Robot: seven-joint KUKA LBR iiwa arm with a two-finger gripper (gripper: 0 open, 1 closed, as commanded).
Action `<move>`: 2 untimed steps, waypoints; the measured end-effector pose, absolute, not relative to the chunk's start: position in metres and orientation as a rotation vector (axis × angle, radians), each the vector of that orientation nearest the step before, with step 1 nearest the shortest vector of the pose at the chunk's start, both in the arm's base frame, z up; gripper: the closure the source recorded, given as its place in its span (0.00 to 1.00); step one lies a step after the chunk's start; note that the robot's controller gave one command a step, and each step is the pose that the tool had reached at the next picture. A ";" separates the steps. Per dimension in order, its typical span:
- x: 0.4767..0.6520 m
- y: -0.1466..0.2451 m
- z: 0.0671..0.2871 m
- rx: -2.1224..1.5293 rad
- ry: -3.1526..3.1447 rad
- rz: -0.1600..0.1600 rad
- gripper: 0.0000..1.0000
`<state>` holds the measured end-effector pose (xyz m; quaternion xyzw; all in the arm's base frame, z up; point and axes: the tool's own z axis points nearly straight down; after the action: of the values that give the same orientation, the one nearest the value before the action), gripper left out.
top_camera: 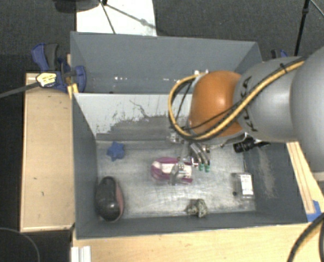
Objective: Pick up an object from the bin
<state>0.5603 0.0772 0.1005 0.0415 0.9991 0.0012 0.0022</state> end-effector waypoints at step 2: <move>0.559 0.065 0.072 0.406 3.113 0.003 0.00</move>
Offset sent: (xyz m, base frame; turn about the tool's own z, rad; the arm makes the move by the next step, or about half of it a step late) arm 0.0061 -0.0117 -0.0305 0.1223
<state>0.5586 0.0651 0.0720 0.1293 0.9916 0.0009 0.0013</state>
